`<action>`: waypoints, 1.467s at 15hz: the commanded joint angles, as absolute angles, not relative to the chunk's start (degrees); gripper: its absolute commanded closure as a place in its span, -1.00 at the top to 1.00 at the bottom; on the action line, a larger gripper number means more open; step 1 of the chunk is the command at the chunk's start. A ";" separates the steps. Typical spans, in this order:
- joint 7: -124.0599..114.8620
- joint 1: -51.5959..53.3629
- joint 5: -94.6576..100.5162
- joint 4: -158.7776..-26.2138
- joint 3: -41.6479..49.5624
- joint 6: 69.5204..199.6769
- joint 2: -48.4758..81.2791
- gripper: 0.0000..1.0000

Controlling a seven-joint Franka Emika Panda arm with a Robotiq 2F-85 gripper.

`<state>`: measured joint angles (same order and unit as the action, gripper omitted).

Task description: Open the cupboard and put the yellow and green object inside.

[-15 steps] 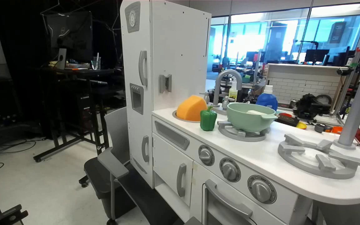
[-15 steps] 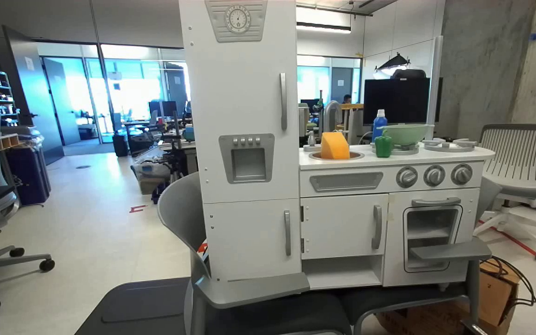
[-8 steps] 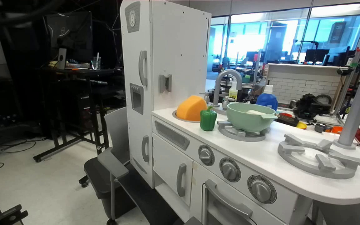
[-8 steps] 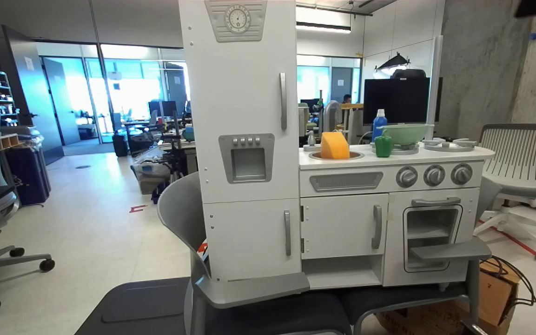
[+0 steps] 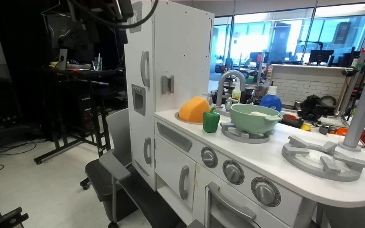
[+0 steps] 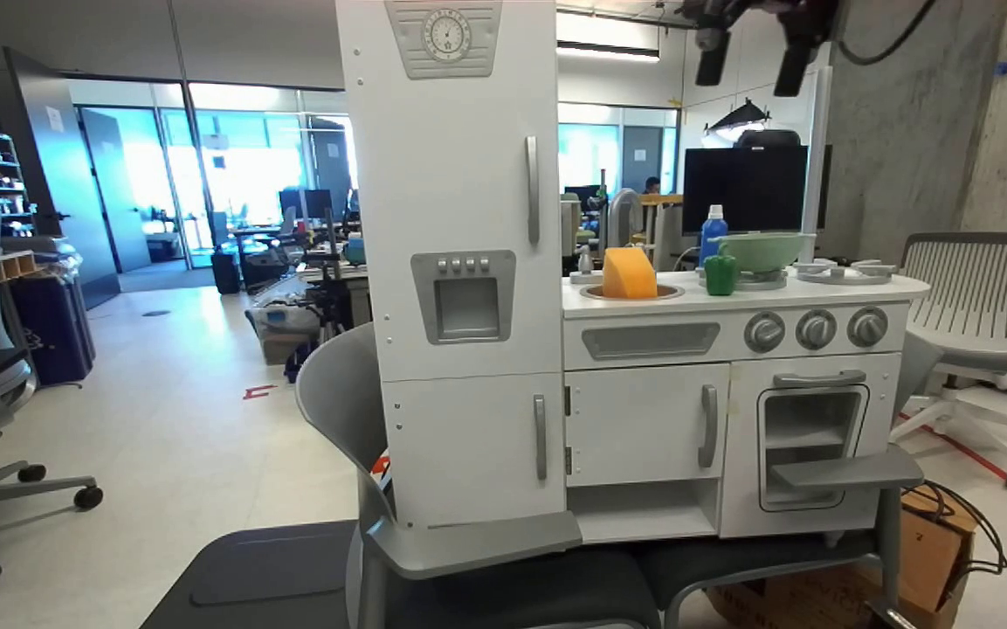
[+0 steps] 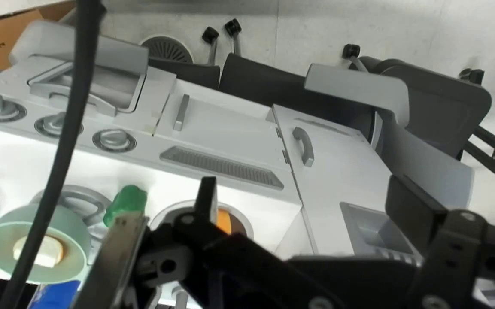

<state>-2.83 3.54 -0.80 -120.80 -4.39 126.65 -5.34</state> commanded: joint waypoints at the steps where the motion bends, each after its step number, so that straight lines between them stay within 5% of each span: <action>1: -9.21 4.26 4.32 -106.15 -5.57 127.41 8.06 1.00; 11: -15.30 12.80 7.19 -74.93 -4.20 122.90 32.80 1.00; 22: -15.22 13.86 4.58 -70.43 -4.55 116.46 35.95 1.00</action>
